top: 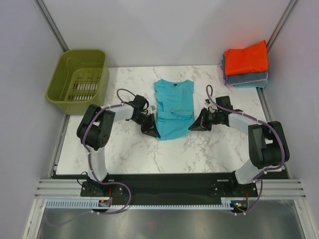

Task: Fold and stack the t-shirts
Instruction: Fold the tshirt

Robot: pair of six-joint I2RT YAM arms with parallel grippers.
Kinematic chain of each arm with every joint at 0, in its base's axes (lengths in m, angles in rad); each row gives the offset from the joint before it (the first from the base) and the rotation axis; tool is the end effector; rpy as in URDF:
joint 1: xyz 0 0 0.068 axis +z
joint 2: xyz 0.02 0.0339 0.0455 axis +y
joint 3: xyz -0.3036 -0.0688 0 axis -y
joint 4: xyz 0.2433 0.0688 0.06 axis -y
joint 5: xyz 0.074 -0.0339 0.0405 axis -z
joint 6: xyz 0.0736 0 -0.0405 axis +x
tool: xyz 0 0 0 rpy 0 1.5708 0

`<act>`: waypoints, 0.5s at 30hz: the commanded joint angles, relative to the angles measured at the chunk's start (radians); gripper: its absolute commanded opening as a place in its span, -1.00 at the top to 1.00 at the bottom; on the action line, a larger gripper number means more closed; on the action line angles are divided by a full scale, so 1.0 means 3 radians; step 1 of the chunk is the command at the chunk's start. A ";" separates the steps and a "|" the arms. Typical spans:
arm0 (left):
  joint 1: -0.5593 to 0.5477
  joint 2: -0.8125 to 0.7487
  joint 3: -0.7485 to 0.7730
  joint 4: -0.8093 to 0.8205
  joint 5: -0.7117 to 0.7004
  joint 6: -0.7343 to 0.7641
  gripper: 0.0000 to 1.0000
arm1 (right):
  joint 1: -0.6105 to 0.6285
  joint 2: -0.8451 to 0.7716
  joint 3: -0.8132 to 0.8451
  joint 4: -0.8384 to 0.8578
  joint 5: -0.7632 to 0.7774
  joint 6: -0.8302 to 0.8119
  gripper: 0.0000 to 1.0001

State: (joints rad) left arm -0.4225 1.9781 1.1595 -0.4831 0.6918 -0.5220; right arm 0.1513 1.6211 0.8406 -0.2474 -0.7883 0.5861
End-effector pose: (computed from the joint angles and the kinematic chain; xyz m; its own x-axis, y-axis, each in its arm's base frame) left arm 0.3319 -0.2007 0.1296 -0.9967 0.0271 0.0762 -0.0306 0.7457 -0.6656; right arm 0.3039 0.0991 0.1804 -0.9643 0.2475 -0.0945 0.0779 0.6060 0.7916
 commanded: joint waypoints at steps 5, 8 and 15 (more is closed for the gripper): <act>0.0048 -0.0662 0.0128 -0.0312 -0.0015 0.0175 0.96 | -0.0090 -0.0223 0.0143 -0.0003 -0.0138 -0.0026 1.00; 0.0048 -0.0877 0.0266 -0.0414 -0.0015 0.0252 0.96 | -0.0090 -0.0433 0.0143 -0.0111 -0.0144 -0.0031 1.00; 0.0048 -0.1046 0.0282 -0.0578 0.0015 0.0334 0.96 | -0.0090 -0.0658 0.0265 -0.0274 -0.0128 -0.0082 1.00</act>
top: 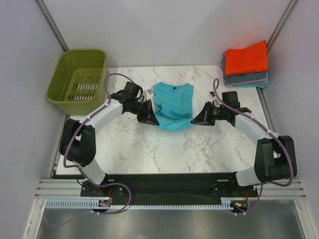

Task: Fold and stack the t-shirts
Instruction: Fold the tshirt

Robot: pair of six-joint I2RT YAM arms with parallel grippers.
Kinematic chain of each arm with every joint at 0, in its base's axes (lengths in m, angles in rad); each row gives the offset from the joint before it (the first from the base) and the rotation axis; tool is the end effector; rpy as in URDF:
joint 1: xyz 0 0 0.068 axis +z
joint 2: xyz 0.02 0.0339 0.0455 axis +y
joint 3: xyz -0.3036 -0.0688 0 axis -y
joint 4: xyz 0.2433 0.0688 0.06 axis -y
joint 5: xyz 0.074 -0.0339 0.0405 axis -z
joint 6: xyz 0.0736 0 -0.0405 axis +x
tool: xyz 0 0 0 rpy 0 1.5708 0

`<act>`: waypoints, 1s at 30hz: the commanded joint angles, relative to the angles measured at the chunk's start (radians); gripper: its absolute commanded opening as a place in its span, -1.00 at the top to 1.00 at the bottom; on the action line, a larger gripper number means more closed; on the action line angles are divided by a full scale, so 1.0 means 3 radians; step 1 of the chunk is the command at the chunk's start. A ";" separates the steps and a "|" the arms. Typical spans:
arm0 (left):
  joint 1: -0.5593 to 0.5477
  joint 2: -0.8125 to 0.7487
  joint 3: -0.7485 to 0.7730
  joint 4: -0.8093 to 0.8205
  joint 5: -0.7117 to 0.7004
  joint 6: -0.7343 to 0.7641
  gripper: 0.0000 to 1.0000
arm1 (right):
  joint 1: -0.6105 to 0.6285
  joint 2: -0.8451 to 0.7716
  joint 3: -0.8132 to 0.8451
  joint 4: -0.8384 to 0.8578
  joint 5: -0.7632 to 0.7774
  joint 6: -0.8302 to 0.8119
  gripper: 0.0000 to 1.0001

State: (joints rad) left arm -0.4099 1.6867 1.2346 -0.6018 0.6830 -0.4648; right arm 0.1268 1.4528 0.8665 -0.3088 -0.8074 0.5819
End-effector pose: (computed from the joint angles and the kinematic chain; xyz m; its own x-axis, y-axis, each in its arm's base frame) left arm 0.3162 -0.1880 0.2488 -0.9795 0.0465 -0.1958 0.1746 0.6801 -0.7120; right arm 0.2891 0.0905 0.2329 -0.9410 0.2631 -0.2127 -0.0221 0.5794 0.8147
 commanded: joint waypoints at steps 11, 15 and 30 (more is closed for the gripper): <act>-0.0024 -0.0294 0.0184 -0.0269 -0.0037 0.0220 0.96 | -0.0009 -0.0200 0.0440 -0.0290 -0.0075 -0.0176 1.00; -0.0014 -0.0356 0.0404 -0.0295 -0.0267 0.0337 0.96 | -0.0014 -0.0205 0.0573 -0.0290 -0.0070 -0.0181 1.00; 0.0129 0.0640 0.1288 -0.0147 -0.0410 0.0465 0.96 | -0.0126 0.0622 0.0956 0.0201 0.0099 -0.0191 1.00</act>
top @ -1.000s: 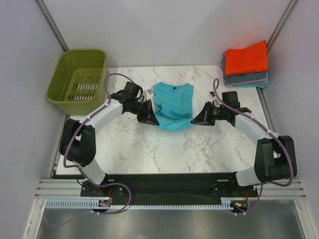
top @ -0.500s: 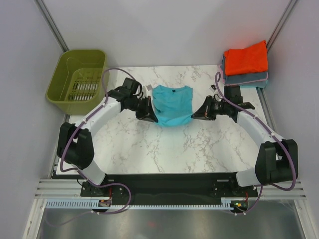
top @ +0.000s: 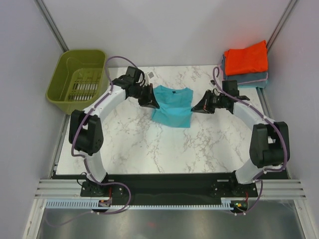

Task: Fold and stack the t-shirts
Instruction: Fold the tshirt

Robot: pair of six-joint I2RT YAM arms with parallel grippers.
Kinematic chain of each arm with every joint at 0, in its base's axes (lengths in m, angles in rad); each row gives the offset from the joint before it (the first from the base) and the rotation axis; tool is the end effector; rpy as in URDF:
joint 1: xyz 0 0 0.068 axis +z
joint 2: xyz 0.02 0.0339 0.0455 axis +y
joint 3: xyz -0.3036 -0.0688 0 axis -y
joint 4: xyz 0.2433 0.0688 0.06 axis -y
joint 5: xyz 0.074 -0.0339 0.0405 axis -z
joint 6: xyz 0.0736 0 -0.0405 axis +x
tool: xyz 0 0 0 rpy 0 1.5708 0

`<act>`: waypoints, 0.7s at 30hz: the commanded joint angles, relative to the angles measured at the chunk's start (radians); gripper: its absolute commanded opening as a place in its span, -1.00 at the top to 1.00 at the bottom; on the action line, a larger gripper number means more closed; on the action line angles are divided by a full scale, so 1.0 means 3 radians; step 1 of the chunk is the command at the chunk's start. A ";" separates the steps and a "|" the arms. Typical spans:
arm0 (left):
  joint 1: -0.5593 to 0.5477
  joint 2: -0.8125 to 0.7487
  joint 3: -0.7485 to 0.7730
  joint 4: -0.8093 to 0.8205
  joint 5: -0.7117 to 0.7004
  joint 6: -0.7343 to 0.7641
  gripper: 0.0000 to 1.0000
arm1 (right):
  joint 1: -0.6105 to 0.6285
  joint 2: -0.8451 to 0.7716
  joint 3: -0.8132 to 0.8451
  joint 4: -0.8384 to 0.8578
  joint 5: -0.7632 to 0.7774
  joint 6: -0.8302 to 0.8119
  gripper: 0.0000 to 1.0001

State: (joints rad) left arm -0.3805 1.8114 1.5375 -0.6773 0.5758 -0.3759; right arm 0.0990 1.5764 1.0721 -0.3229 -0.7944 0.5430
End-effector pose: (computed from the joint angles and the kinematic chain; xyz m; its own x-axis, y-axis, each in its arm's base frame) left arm 0.3766 -0.1938 0.2898 -0.9252 0.0385 -0.3774 0.2853 0.7262 -0.6255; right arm 0.3418 0.0867 0.2596 -0.9112 0.2733 -0.3082 -0.0923 0.5937 0.7994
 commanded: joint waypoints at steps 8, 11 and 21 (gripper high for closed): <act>0.0164 0.0982 0.1184 0.0192 -0.0227 0.0256 0.96 | -0.0059 0.1105 0.1307 0.0355 0.0143 -0.0169 1.00; 0.0189 0.1304 0.1577 0.0212 -0.0298 0.0297 0.96 | -0.0059 0.1432 0.1640 0.0406 0.0209 -0.0169 1.00; 0.0195 0.1888 0.2524 0.0611 -0.1188 0.0578 -0.65 | -0.0074 0.1981 0.2418 0.0458 0.0679 -0.0460 -0.29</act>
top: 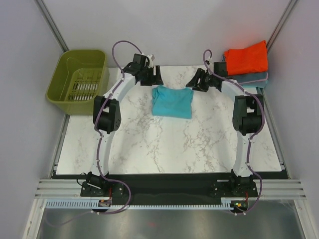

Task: Fold and stack the t-shirts
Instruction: Fold the tshirt, then neatly place the folded tshirt to the corner

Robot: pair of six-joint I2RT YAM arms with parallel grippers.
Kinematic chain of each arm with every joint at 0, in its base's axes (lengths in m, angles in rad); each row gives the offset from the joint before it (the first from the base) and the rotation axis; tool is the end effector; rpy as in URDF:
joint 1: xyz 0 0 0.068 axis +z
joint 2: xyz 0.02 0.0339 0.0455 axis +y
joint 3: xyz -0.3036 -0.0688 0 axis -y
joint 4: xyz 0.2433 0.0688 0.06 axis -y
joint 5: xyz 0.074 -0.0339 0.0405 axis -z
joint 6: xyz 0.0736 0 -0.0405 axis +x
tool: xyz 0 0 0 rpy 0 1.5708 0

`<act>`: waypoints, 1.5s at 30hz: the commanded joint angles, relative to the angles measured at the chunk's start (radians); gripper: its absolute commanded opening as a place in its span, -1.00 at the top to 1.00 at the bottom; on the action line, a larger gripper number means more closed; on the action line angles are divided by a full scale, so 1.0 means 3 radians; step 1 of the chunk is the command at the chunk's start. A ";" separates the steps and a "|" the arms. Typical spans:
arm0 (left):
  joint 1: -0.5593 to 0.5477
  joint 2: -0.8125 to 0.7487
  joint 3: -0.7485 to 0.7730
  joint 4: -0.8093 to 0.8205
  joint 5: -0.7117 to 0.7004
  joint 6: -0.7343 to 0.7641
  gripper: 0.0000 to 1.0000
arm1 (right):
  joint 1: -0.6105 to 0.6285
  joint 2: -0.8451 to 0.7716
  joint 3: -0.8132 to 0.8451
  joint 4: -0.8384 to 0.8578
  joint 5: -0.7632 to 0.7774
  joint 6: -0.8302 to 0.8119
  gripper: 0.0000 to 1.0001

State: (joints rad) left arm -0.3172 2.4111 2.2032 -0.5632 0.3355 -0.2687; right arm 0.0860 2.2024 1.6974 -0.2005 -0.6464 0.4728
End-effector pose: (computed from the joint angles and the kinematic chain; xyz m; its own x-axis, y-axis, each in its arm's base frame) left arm 0.5620 -0.2100 0.2246 -0.7761 -0.0090 -0.6305 0.3244 0.8517 -0.4116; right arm 0.5365 0.0907 0.2073 -0.8144 0.2946 -0.4999 -0.1736 0.6984 0.6944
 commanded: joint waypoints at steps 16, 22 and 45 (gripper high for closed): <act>-0.0139 -0.0766 -0.0855 0.0119 0.1468 0.0149 -0.55 | -0.0369 -0.0470 -0.1128 0.0223 -0.0877 0.0162 -0.36; -0.0190 -0.0546 -0.0963 0.0057 0.1505 0.0292 -0.55 | -0.0369 0.0016 -0.0852 0.0423 -0.1041 0.0387 -0.35; -0.0231 -0.0132 -0.0947 0.0078 0.1249 0.0103 -0.55 | 0.0041 0.0497 -0.0642 0.0525 -0.0872 0.0459 -0.33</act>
State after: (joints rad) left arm -0.3840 2.3722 1.9076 -0.5503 0.7338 -0.2230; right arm 0.0963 2.2978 1.4879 -0.0433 -0.9657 0.6338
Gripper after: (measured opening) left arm 0.776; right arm 0.666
